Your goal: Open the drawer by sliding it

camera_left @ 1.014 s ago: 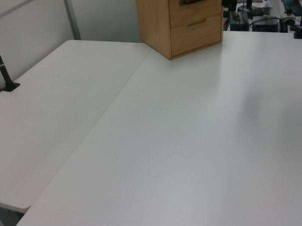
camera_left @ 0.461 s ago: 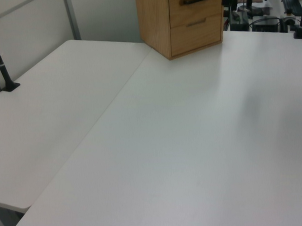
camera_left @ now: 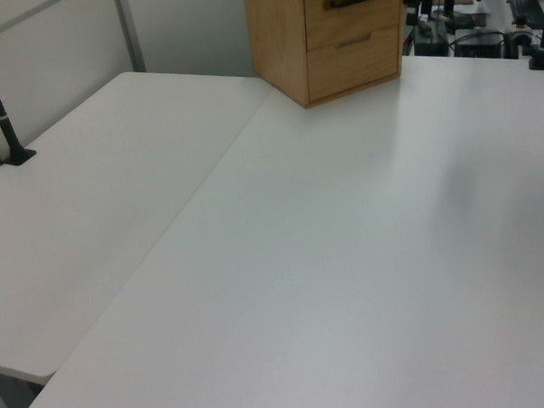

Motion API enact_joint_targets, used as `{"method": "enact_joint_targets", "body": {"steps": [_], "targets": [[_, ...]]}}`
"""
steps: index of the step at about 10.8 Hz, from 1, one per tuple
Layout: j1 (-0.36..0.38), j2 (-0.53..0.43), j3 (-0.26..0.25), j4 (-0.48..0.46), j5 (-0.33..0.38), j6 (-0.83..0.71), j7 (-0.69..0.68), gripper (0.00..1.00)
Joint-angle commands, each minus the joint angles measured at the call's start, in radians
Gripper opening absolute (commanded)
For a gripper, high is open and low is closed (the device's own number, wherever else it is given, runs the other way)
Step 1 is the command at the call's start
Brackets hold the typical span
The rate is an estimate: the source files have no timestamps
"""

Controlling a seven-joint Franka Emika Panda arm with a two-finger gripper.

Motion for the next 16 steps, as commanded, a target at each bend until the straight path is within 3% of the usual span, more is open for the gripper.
{"method": "enact_joint_targets", "body": {"steps": [1, 9, 11, 13, 14, 16], "targets": [[0.007, -0.012, -0.005, 0.002, -0.006, -0.030, 0.017, 1.00], [-0.010, 0.000, -0.007, 0.004, -0.078, -0.013, 0.016, 1.00], [-0.027, 0.009, -0.005, -0.002, -0.077, 0.052, 0.016, 1.00], [-0.037, 0.077, -0.007, 0.002, -0.089, 0.202, 0.002, 1.00], [-0.054, 0.103, -0.005, -0.001, -0.113, 0.309, -0.038, 1.00], [-0.091, 0.150, -0.007, 0.002, -0.115, 0.434, -0.337, 1.00]]}}
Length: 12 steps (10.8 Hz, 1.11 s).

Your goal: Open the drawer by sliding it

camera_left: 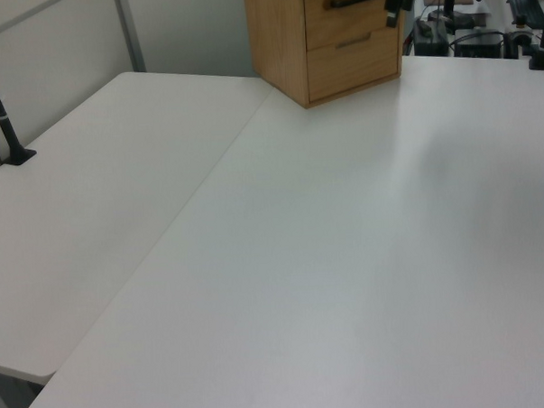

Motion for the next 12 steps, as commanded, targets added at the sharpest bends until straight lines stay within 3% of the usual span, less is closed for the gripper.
{"method": "enact_joint_targets", "body": {"steps": [1, 4, 8, 10, 12], "targets": [[-0.051, 0.061, -0.020, 0.007, -0.002, 0.202, -0.429, 1.00], [-0.068, 0.112, -0.086, 0.008, 0.006, 0.441, -0.731, 1.00], [-0.117, 0.289, -0.103, 0.027, 0.000, 0.866, -0.814, 1.00], [-0.126, 0.383, -0.103, 0.129, -0.008, 0.910, -0.860, 0.90], [-0.124, 0.397, -0.102, 0.151, -0.008, 0.910, -0.932, 0.78]]}}
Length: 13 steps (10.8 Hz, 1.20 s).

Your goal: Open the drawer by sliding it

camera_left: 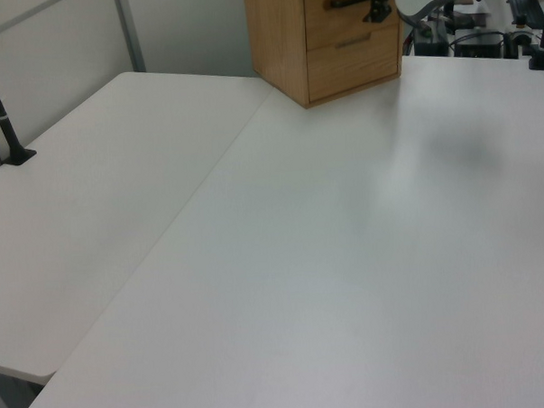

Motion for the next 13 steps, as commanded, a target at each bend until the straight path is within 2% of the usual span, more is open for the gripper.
{"method": "enact_joint_targets", "body": {"steps": [1, 3, 4, 5, 7, 9, 10, 12, 13], "targets": [[0.002, 0.030, -0.005, 0.069, -0.004, -0.005, -0.079, 0.67], [0.003, 0.030, -0.004, 0.065, -0.006, -0.003, -0.117, 0.42], [0.005, 0.024, -0.004, 0.062, 0.000, -0.003, -0.151, 0.24], [0.008, 0.016, -0.002, 0.051, 0.000, -0.003, -0.157, 0.15], [0.013, 0.013, -0.001, 0.037, 0.003, -0.003, -0.157, 0.12], [0.014, -0.004, 0.001, 0.013, 0.006, -0.005, -0.156, 0.00], [0.014, -0.025, 0.005, -0.006, 0.008, -0.005, -0.153, 0.00], [0.014, -0.121, 0.027, -0.099, 0.009, -0.012, -0.153, 0.00], [0.008, -0.187, 0.056, -0.169, 0.009, -0.017, -0.151, 0.00]]}}
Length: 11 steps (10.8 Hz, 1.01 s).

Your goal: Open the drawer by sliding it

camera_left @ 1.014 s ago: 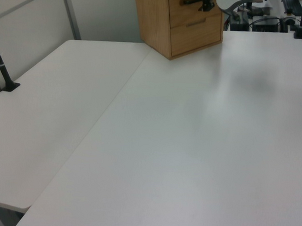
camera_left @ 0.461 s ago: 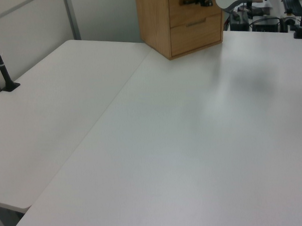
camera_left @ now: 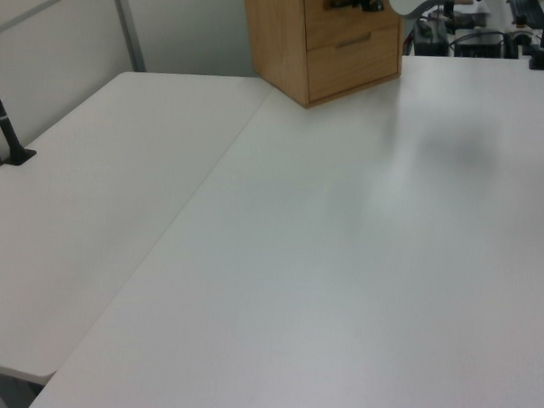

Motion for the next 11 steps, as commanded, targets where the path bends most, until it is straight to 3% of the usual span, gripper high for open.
{"method": "enact_joint_targets", "body": {"steps": [1, 3, 6, 11], "targets": [[0.005, -0.252, 0.058, -0.263, 0.012, -0.033, 0.011, 0.00], [0.010, -0.361, 0.078, -0.335, 0.012, -0.152, 0.008, 0.00], [0.013, -0.478, 0.095, -0.337, 0.010, -0.433, -0.015, 0.00], [0.037, -0.592, 0.112, -0.331, 0.048, -0.821, -0.003, 0.00]]}}
